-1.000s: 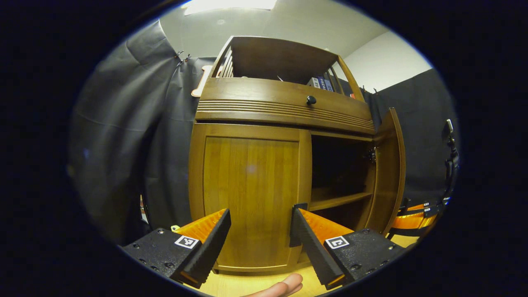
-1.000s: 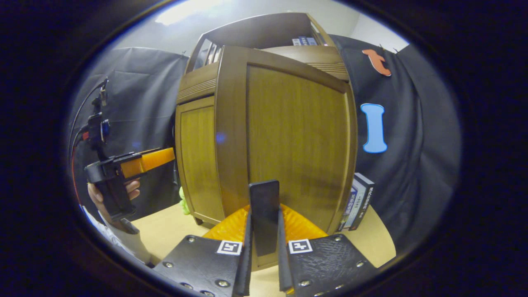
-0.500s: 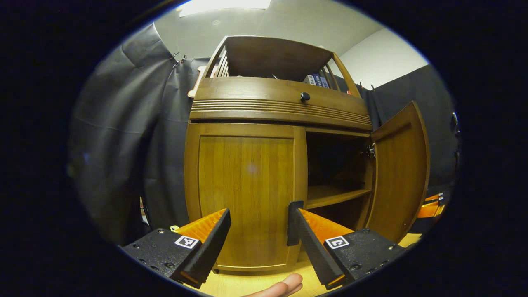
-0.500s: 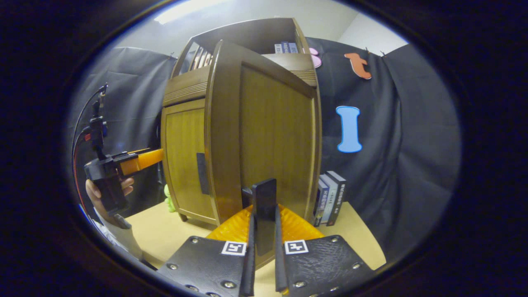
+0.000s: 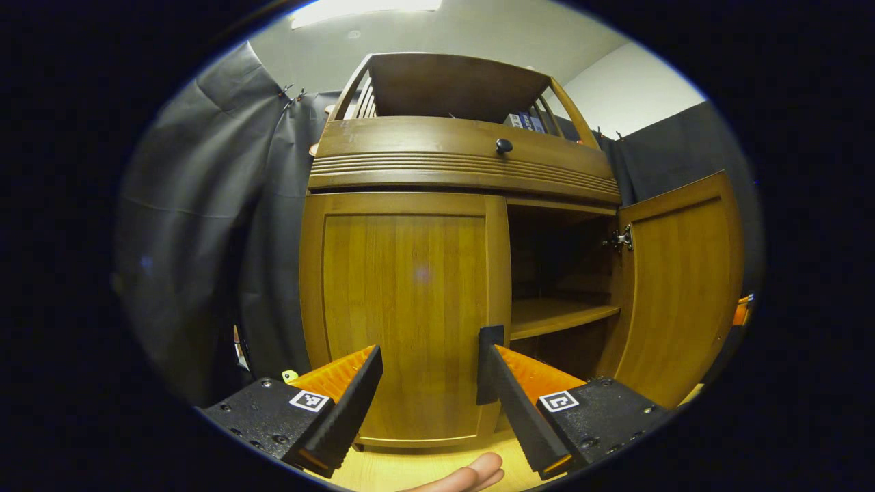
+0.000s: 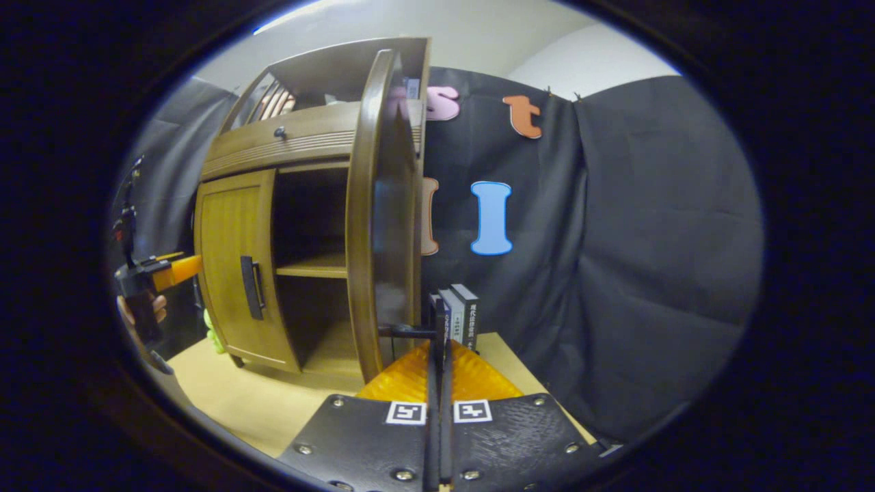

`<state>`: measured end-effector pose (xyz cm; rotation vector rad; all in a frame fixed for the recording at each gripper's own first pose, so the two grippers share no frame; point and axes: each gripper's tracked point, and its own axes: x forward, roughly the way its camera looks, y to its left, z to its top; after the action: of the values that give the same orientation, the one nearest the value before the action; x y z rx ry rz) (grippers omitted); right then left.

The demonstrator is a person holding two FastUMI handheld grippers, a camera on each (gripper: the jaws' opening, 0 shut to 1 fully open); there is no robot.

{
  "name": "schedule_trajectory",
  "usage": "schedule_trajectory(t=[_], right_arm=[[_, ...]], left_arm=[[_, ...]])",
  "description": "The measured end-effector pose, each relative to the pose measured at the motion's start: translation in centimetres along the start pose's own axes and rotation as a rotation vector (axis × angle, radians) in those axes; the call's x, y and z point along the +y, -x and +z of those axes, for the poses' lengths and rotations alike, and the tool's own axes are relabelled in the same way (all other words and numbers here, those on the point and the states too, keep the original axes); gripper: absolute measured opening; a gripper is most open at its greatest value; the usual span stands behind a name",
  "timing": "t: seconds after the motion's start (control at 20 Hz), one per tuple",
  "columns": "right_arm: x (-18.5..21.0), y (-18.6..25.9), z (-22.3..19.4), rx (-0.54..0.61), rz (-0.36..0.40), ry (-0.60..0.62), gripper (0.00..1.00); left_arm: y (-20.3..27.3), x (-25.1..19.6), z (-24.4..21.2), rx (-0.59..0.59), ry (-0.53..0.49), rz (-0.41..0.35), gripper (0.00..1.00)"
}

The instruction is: Open the right door of the double-door shoe cabinet with the right hand, and open the left door with the left hand.

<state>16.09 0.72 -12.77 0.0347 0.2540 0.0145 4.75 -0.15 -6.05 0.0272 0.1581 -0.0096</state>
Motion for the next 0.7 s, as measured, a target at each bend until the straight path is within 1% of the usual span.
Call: schedule_trajectory(t=[0.05, 0.1, 0.2, 0.25, 0.35, 0.4, 0.45, 0.5, 0.6, 0.65, 0.7], right_arm=[[-0.6, 0.0, 0.0, -0.001, 0.015, -0.008, 0.01], [-1.2, -0.3, -0.2, -0.008, 0.016, -0.01, 0.01], [-2.4, -0.7, -0.4, -0.017, 0.023, -0.021, 0.01], [-2.8, -0.8, -0.4, -0.02, 0.026, -0.025, 0.01], [-2.6, -0.4, -0.5, -0.022, 0.051, -0.05, 0.01], [-2.6, -0.4, -0.6, -0.022, 0.053, -0.057, 0.01], [-2.9, -0.5, -0.5, -0.025, 0.046, -0.048, 0.01], [-2.7, -0.7, -0.6, -0.026, 0.043, -0.035, 0.01], [-2.5, -0.4, -0.5, -0.026, 0.03, -0.018, 0.01], [-2.7, -0.3, -0.6, -0.029, 0.011, -0.016, 0.01], [-3.7, -0.2, -0.4, -0.04, -0.04, -0.006, 0.01]], left_arm=[[-0.1, -0.2, -0.2, 0.004, -0.002, 0.003, 0.96], [-0.3, -0.4, -0.3, 0.007, -0.004, 0.002, 0.92], [-0.9, -1.1, -0.7, 0.016, -0.003, -0.003, 0.92], [-1.1, -1.3, -1.2, 0.024, -0.002, -0.006, 0.95], [-1.9, -1.8, -1.9, 0.041, -0.003, -0.012, 0.96], [-2.3, -2.1, -2.3, 0.047, -0.004, -0.017, 0.92], [-2.7, -2.5, -2.6, 0.049, -0.003, -0.023, 0.96], [-3.0, -3.1, -2.9, 0.049, 0.0, -0.034, 0.92], [-4.2, -4.0, -3.5, 0.044, 0.017, -0.057, 0.93], [-4.6, -4.3, -3.7, 0.045, 0.025, -0.065, 0.96], [-5.0, -4.8, -4.0, 0.042, 0.03, -0.075, 0.93]])
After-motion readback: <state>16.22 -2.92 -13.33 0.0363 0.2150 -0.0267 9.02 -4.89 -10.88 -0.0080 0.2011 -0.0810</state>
